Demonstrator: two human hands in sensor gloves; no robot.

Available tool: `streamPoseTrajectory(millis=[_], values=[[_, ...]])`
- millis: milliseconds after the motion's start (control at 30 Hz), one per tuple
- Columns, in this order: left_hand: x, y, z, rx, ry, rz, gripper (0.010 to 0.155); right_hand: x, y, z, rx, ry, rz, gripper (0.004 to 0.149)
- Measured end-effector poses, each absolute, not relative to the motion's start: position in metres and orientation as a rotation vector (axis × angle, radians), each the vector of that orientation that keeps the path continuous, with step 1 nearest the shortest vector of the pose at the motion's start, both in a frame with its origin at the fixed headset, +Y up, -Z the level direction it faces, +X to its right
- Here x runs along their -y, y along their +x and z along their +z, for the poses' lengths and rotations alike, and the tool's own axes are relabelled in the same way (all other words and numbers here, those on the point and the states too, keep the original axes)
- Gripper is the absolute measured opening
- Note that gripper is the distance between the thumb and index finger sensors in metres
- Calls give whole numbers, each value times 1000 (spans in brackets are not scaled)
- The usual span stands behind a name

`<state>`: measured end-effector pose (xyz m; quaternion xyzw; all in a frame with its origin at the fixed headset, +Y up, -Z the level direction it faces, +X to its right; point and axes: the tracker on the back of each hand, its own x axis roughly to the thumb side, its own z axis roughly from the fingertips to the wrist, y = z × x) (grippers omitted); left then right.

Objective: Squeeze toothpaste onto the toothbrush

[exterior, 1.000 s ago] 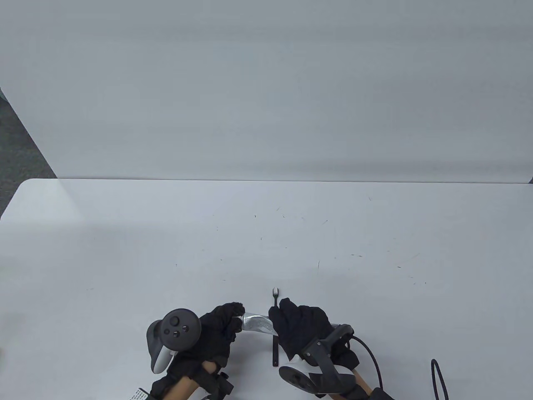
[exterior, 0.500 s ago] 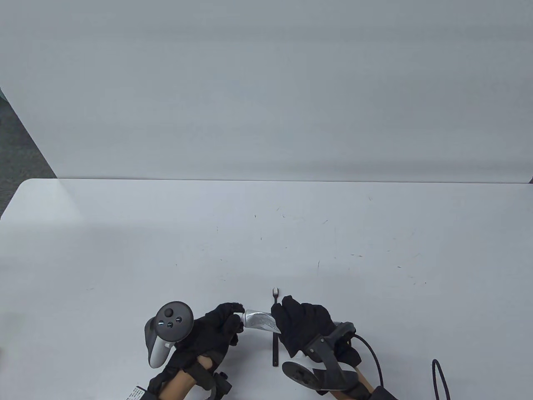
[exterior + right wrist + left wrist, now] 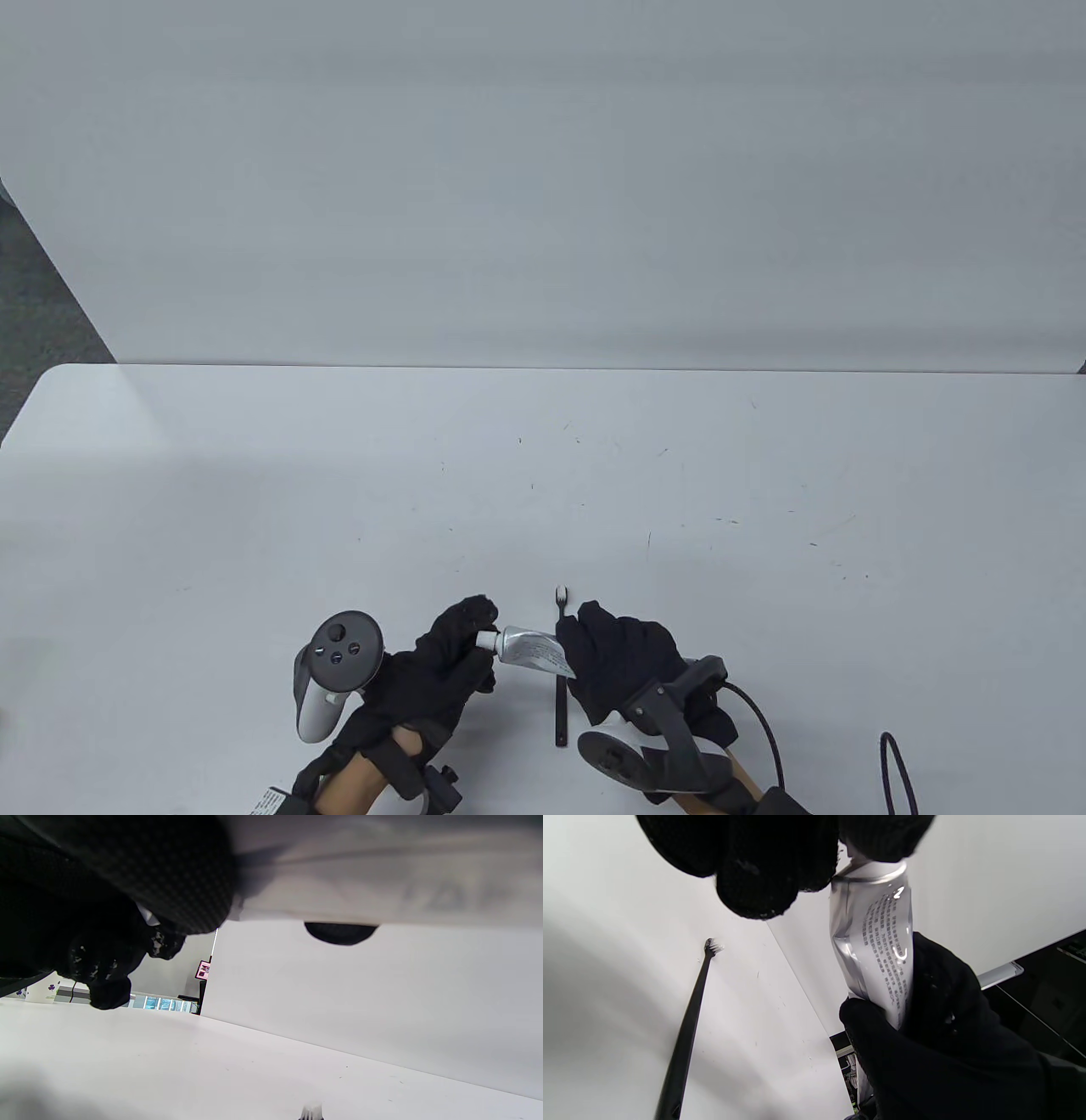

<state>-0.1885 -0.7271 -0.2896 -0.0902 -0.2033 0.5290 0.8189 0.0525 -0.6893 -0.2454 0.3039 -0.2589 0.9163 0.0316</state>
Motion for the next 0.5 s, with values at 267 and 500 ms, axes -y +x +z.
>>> streamPoseTrajectory(millis=[267, 500], values=[[728, -196, -289, 336, -86, 1104, 61, 689, 54, -245, 787, 946, 2808, 58], [719, -193, -285, 388, -60, 1095, 54, 685, 54, -242, 797, 948, 2793, 58]])
